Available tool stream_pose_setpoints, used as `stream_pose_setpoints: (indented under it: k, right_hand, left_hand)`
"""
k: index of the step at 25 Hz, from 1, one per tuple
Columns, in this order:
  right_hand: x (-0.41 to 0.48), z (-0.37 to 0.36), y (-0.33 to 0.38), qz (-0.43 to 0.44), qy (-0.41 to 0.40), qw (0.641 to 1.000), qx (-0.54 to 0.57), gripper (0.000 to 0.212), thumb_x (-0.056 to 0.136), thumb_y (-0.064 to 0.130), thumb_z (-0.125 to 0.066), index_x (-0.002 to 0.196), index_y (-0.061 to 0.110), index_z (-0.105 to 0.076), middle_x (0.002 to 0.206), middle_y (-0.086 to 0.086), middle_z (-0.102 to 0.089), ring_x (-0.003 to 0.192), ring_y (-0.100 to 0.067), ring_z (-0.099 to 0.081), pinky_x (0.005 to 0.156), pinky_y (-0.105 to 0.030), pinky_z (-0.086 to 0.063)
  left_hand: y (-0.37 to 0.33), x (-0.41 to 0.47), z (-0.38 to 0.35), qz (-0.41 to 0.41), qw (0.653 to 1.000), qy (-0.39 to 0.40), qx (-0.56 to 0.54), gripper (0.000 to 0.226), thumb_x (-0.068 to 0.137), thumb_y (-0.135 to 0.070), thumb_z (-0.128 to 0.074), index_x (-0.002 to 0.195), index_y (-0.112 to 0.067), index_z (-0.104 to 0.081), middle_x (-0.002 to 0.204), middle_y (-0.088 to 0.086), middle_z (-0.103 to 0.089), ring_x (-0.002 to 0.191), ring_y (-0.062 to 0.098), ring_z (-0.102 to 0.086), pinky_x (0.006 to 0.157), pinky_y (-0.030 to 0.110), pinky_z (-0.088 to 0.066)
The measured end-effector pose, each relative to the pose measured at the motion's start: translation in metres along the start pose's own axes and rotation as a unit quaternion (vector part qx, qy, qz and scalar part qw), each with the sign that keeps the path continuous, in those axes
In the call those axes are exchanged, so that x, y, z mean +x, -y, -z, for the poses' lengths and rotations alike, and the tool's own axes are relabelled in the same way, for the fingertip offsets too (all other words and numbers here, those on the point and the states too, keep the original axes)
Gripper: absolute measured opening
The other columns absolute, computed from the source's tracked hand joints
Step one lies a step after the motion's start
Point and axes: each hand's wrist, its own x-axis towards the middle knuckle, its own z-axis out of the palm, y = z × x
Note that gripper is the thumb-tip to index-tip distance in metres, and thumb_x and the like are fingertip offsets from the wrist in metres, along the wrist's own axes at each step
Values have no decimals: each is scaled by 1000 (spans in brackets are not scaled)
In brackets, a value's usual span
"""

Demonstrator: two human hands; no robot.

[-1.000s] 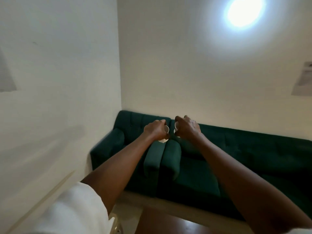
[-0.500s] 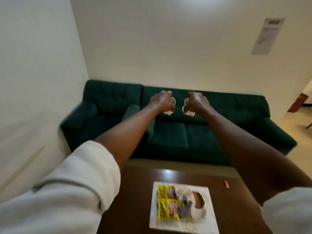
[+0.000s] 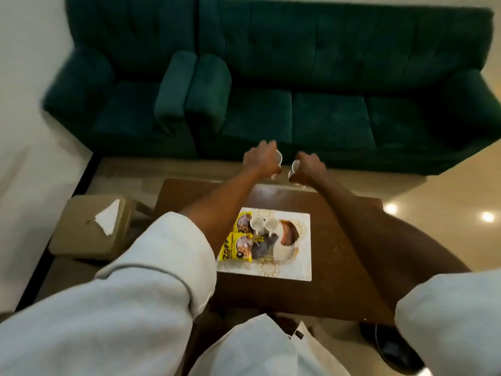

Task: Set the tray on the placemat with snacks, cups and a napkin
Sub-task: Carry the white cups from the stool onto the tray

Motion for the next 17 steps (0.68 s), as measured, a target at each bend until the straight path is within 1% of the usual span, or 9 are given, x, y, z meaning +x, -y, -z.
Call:
stream_pose_setpoints:
  k: [3, 4, 5, 7, 8, 9, 11, 12, 17]
  right_hand:
    - [25, -94, -34, 5, 78, 997, -9, 62, 82, 28, -82, 135, 10, -55, 128, -20, -63, 116, -38, -63, 92, -41, -54]
    - [32, -128, -44, -7, 99, 995, 3, 61, 81, 28, -82, 133, 10, -56, 128, -20, -64, 117, -39, -63, 91, -41, -55]
    - [34, -157, -52, -19, 114, 993, 12, 62, 80, 29, -82, 133, 11, -56, 130, -19, -63, 118, -40, -63, 92, -42, -56]
    - [37, -211, -66, -34, 134, 990, 4, 62, 82, 33, -79, 136, 13, -55, 135, -18, -59, 124, -41, -59, 102, -47, -52]
    - [40, -236, -72, -28, 137, 990, -5, 61, 85, 35, -77, 137, 12, -55, 135, -18, -59, 127, -40, -57, 107, -46, -49]
    - [41, -257, -77, -21, 148, 989, -12, 59, 87, 34, -75, 137, 11, -54, 135, -19, -60, 128, -39, -55, 108, -46, -47]
    - [45, -288, -84, -38, 173, 984, 2, 60, 87, 28, -76, 140, 11, -51, 137, -19, -56, 126, -38, -57, 101, -46, -50]
    - [50, -299, -86, -44, 180, 983, 3, 61, 87, 27, -77, 140, 11, -50, 137, -19, -54, 125, -38, -59, 98, -46, -52]
    - [66, -329, -85, -29, 156, 987, -16, 63, 88, 25, -79, 141, 15, -48, 137, -17, -51, 118, -42, -65, 93, -52, -57]
  left_hand:
    - [41, 4, -102, 48, 995, 93, 3, 62, 83, -36, -81, 133, -14, -51, 139, 12, -55, 125, 36, -59, 96, 42, -49]
    - [56, 2, -138, 58, 991, 120, 7, 64, 83, -36, -81, 135, -14, -50, 142, 12, -53, 127, 37, -59, 96, 43, -50]
    - [71, -3, -169, 61, 988, 142, 14, 67, 82, -37, -81, 136, -14, -49, 144, 12, -51, 128, 38, -59, 96, 44, -51]
    - [99, -14, -223, 72, 983, 168, 16, 67, 82, -38, -79, 137, -16, -48, 149, 12, -46, 127, 40, -60, 92, 47, -53]
    - [112, -17, -248, 76, 982, 174, 16, 65, 82, -37, -79, 136, -16, -49, 149, 12, -45, 125, 40, -61, 90, 47, -54]
    - [124, -24, -269, 79, 981, 177, 17, 64, 81, -36, -79, 135, -17, -50, 149, 12, -45, 120, 41, -64, 87, 46, -55]
    - [141, -30, -303, 61, 981, 181, 27, 64, 79, -35, -80, 133, -17, -51, 145, 11, -47, 114, 40, -66, 82, 44, -56]
    - [147, -30, -316, 51, 982, 180, 32, 66, 79, -36, -81, 135, -17, -51, 144, 11, -48, 115, 39, -66, 80, 45, -56]
    - [164, -21, -343, 45, 987, 150, 35, 76, 80, -41, -81, 143, -19, -47, 142, 9, -52, 119, 34, -66, 78, 43, -57]
